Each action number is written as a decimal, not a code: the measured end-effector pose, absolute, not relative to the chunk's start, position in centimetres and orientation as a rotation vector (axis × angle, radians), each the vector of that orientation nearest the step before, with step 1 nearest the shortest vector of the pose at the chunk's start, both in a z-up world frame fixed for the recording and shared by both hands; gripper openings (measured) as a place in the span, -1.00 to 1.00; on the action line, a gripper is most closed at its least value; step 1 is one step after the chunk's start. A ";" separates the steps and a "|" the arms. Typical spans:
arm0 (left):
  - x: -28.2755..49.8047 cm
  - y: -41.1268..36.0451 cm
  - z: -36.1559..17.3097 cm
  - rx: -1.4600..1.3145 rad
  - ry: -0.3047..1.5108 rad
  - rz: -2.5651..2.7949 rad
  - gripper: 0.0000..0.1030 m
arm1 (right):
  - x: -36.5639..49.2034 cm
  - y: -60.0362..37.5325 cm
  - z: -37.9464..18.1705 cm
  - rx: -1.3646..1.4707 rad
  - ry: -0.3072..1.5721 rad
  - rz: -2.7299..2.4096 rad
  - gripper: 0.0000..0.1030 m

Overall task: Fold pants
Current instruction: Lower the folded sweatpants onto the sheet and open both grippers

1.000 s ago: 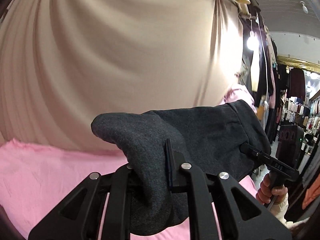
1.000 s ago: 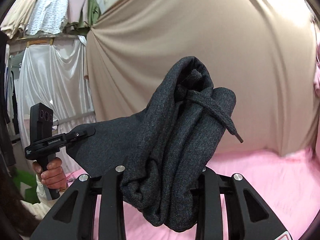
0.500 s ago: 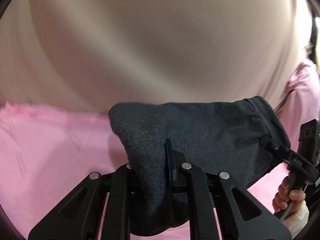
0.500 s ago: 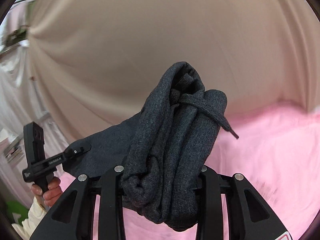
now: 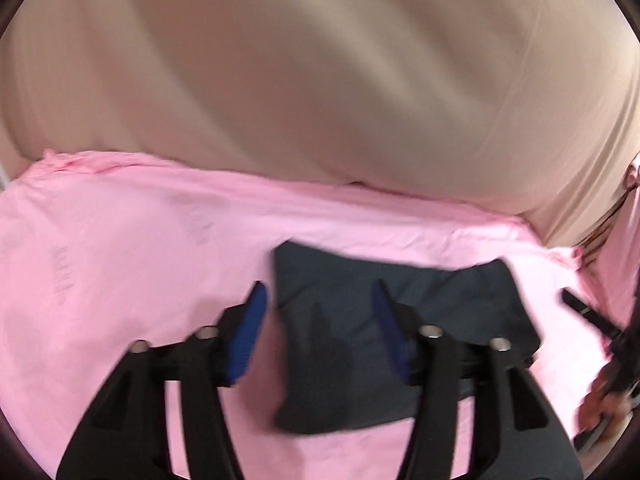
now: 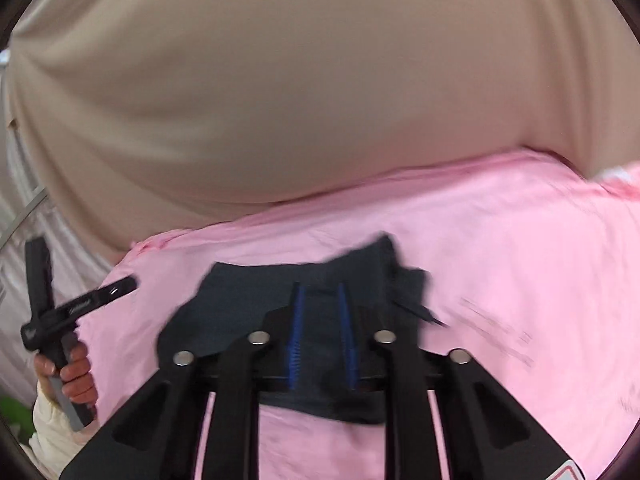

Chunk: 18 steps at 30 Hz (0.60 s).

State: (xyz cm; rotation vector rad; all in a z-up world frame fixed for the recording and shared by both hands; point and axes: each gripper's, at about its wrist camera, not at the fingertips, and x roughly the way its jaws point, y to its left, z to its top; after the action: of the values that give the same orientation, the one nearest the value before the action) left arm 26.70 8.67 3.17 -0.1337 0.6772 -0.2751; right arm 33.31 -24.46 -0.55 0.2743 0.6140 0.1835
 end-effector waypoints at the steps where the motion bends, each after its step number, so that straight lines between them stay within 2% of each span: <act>1: 28.0 7.4 2.7 -0.119 0.694 -0.274 0.12 | 34.5 -24.0 -1.4 0.252 0.632 0.179 -0.83; 3: 31.3 4.4 0.6 -0.071 0.761 -0.228 0.14 | 37.8 -24.4 -4.1 0.222 0.699 0.108 -0.83; 5: 35.2 3.5 -3.6 -0.005 0.863 -0.100 0.12 | 40.8 -27.0 -8.8 0.261 0.811 0.003 -1.00; 6: 36.2 4.0 -5.3 0.014 0.903 -0.034 0.16 | 40.3 -28.5 -9.3 0.339 0.751 0.046 -1.00; 7: 36.9 5.5 -6.8 -0.054 0.910 -0.040 0.22 | 39.9 -29.5 -9.4 0.398 0.767 0.049 -1.00; 12: 35.9 7.4 -5.8 -0.094 0.881 -0.023 0.21 | 36.7 -26.7 -5.9 0.315 0.710 0.094 -0.98; 15: 33.8 7.3 -4.3 -0.091 0.846 -0.020 0.17 | 37.1 -26.4 -9.0 0.221 0.802 0.030 -1.00; 18: 30.3 6.6 -2.0 -0.040 0.778 -0.019 0.18 | 35.2 -26.6 -7.4 0.284 0.759 0.017 -1.00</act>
State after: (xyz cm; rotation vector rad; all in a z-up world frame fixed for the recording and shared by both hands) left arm 30.32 6.64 -2.03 -0.0404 0.7784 -0.0187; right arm 35.15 -26.62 -7.37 0.2842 0.7590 0.0175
